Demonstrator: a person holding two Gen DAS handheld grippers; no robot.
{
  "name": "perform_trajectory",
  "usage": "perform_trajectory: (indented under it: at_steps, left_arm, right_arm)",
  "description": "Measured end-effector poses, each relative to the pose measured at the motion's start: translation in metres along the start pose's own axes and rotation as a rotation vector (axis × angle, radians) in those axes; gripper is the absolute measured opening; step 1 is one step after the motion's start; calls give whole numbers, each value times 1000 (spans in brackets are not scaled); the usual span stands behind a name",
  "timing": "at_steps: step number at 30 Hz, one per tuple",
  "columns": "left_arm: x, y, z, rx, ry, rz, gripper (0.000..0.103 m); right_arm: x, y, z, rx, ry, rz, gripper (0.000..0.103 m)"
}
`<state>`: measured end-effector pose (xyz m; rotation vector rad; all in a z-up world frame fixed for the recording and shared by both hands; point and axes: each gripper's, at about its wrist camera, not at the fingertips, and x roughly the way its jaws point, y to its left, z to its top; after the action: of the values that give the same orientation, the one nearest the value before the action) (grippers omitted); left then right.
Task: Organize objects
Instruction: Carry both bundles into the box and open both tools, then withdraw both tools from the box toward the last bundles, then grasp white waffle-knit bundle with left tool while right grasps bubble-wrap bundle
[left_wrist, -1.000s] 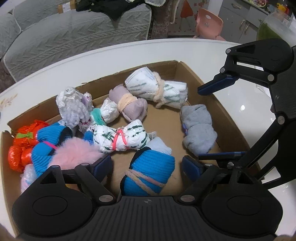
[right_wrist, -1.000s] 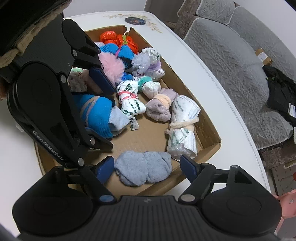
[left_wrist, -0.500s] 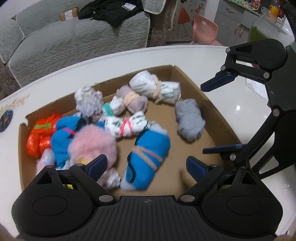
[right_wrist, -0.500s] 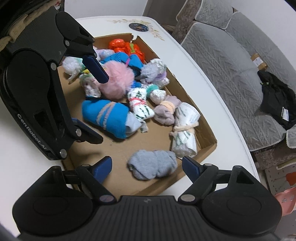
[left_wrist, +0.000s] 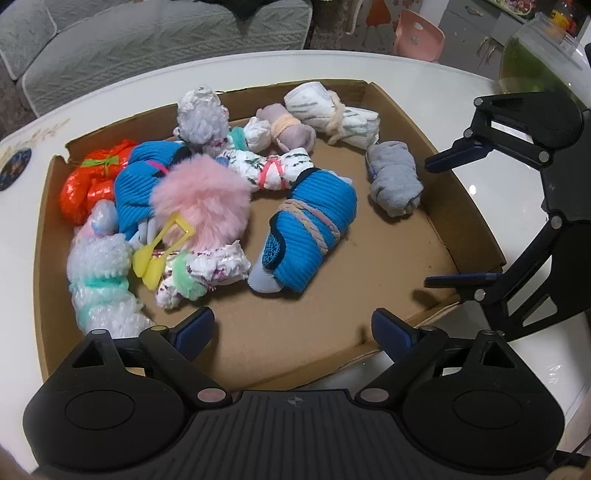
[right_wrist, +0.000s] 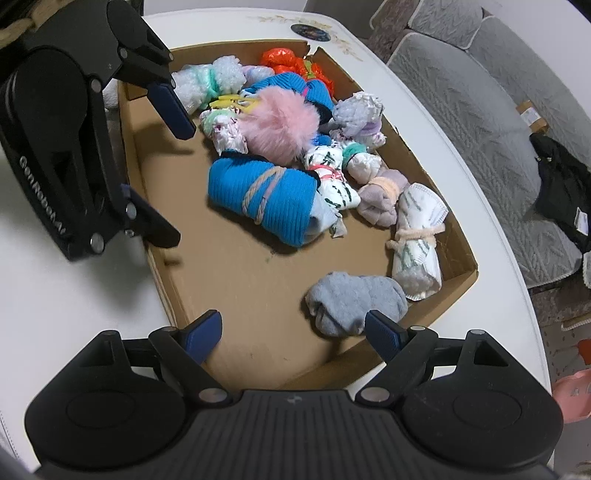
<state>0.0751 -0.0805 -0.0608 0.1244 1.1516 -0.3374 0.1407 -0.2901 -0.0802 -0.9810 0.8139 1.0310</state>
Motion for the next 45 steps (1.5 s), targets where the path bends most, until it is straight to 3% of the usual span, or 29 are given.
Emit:
perform_trajectory:
  at_steps: [12, 15, 21, 24, 26, 29, 34, 39, 42, 45]
  left_arm:
    - [-7, -16, -36, -6, -20, -24, 94]
    - [-16, -22, -42, 16, -70, -8, 94]
    - [-80, -5, -80, -13, -273, 12, 102]
    - [-111, 14, -106, -33, -360, 85, 102]
    - [-120, 32, -126, -54, -384, 177, 103]
    - [-115, 53, -147, -38, -378, 307, 103]
    - [-104, 71, -171, 28, -345, 407, 103]
    - [-87, 69, -166, 120, -385, 393, 103]
    - [-77, 70, -166, 171, -407, 352, 103]
    - [-68, 80, -164, 150, -397, 299, 103]
  right_arm:
    - [-14, 15, -21, 8, -26, 20, 86]
    - [-19, 13, -22, 25, -43, 12, 86]
    - [-51, 13, -19, 112, -165, -52, 92]
    - [-71, 24, -20, 180, -240, -72, 94]
    - [-82, 37, -24, 239, -285, -90, 95]
    - [-94, 65, -35, 340, -348, -86, 102]
    - [-79, 103, -26, 536, -399, 4, 102]
    - [-43, 125, -5, 677, -395, 83, 102]
    - [-30, 136, 5, 683, -389, 45, 101]
    - [-23, 141, 10, 690, -392, 35, 100]
